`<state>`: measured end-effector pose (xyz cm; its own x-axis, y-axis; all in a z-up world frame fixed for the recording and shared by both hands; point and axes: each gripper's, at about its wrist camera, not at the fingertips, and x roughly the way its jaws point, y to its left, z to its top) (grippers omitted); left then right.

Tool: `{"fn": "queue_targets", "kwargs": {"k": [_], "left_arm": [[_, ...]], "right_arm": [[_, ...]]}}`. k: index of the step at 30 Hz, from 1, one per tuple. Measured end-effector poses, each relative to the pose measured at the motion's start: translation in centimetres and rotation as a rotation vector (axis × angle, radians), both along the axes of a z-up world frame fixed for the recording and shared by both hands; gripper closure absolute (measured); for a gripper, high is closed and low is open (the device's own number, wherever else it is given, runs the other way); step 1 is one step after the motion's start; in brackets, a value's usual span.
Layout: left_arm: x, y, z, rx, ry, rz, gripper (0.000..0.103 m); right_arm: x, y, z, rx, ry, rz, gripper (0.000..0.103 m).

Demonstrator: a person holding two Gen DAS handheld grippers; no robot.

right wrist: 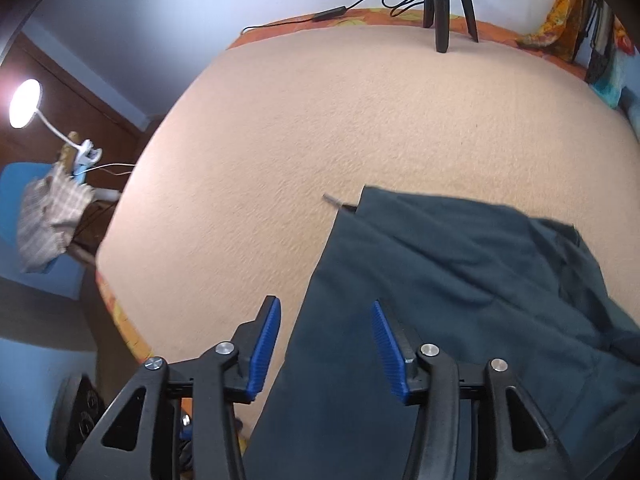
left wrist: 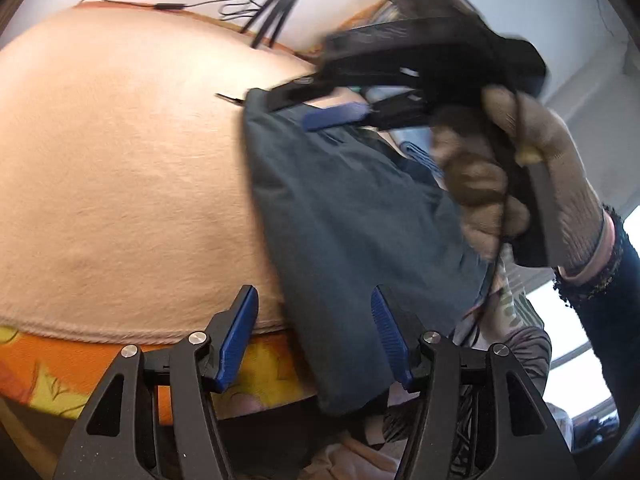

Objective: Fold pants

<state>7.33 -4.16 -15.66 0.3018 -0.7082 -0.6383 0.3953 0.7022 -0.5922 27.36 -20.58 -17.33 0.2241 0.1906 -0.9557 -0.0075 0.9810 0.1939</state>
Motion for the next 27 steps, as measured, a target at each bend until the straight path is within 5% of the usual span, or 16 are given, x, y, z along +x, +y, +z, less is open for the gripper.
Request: {"fn": "queue_targets", "kwargs": {"k": [5, 15, 20, 23, 27], "left_arm": [[-0.8, -1.4, 0.7, -0.034, -0.056, -0.031, 0.065], [-1.5, -3.9, 2.1, 0.039, -0.147, -0.077, 0.066], [-1.9, -4.3, 2.0, 0.134, -0.182, -0.051, 0.057], [-0.7, -3.4, 1.0, 0.150, -0.114, 0.016, 0.040], [0.1, -2.5, 0.6, 0.072, -0.050, 0.031, 0.043]], "right_arm": [[1.6, 2.2, -2.0, -0.107, 0.045, 0.004, 0.052], [2.3, 5.5, -3.0, -0.293, 0.092, 0.129, 0.045], [1.3, 5.0, -2.3, -0.269, 0.025, 0.127, 0.094], [0.4, 3.1, -1.5, -0.155, -0.002, 0.065, 0.102], [-0.9, 0.0, 0.2, -0.021, -0.062, -0.004, 0.103]]}}
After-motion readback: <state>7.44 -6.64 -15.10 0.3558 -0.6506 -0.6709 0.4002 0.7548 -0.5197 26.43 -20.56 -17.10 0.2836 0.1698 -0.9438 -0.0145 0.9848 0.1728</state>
